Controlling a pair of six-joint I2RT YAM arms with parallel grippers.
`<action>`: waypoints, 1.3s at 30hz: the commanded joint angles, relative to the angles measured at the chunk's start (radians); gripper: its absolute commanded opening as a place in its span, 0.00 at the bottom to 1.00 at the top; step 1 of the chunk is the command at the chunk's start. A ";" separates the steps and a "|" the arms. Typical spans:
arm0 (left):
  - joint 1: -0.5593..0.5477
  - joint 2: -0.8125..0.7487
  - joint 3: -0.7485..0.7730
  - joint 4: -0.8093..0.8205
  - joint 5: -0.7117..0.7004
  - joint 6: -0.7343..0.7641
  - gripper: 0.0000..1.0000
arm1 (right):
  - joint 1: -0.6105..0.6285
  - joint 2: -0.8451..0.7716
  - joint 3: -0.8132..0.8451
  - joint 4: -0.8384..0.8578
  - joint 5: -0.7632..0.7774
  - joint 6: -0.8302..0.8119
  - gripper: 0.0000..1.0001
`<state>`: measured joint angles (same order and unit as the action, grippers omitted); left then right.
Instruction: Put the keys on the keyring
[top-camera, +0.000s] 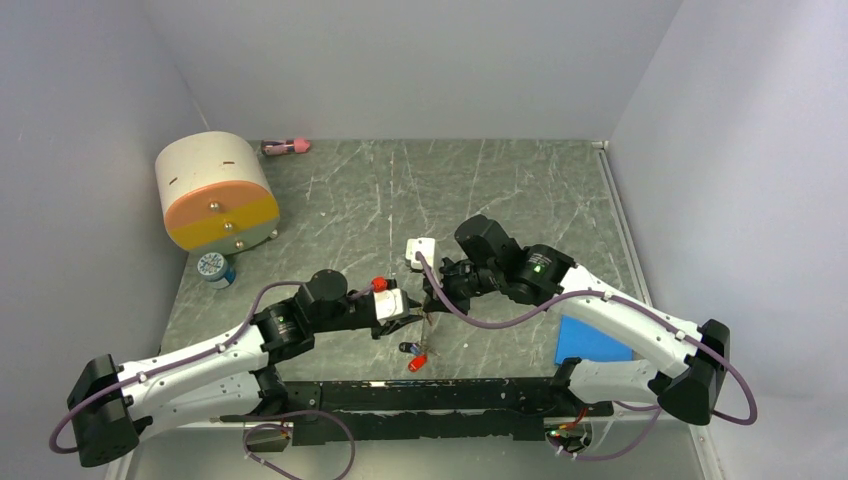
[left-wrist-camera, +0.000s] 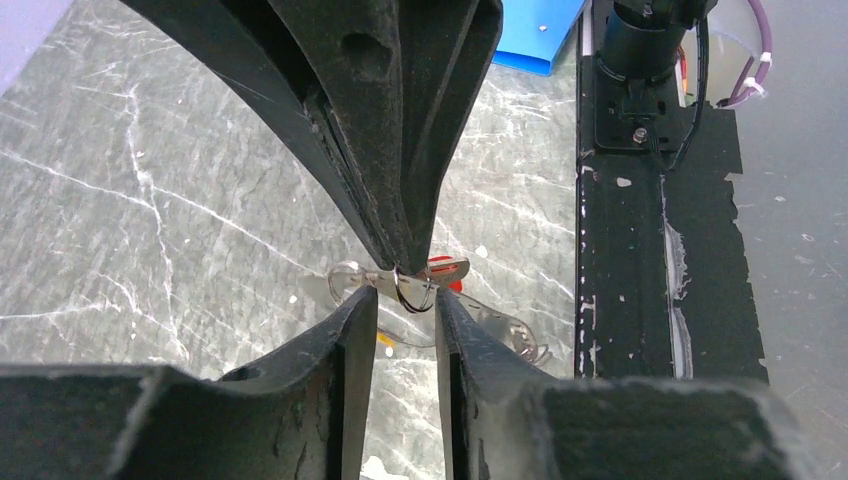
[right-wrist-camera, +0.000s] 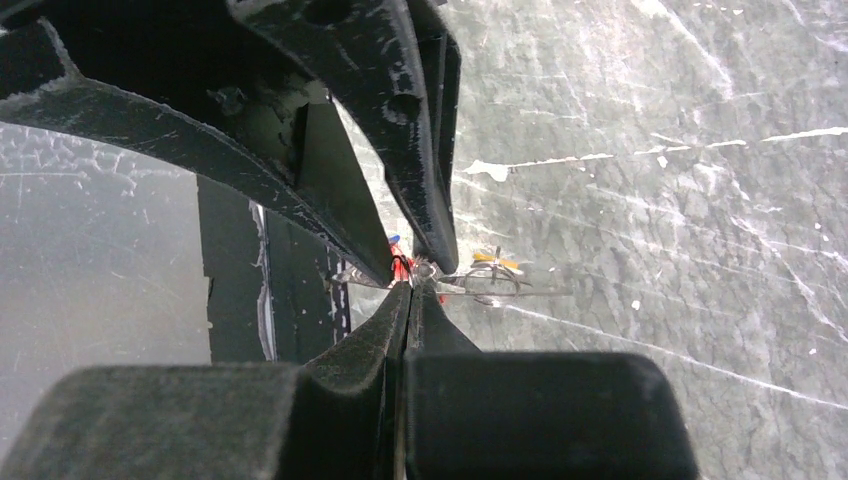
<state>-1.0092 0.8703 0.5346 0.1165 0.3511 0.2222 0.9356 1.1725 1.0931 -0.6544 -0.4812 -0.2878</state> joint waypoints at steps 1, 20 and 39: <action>-0.002 0.003 0.042 0.049 0.019 -0.008 0.34 | 0.008 -0.006 0.025 0.052 -0.028 -0.009 0.00; -0.002 0.003 0.045 0.053 0.004 -0.052 0.41 | 0.013 -0.012 0.018 0.060 -0.017 -0.002 0.00; -0.002 0.029 0.041 0.073 0.013 -0.069 0.03 | 0.012 -0.058 -0.041 0.154 -0.041 0.003 0.43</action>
<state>-1.0077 0.9134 0.5629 0.0998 0.3527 0.1745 0.9443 1.1683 1.0760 -0.6266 -0.4862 -0.2886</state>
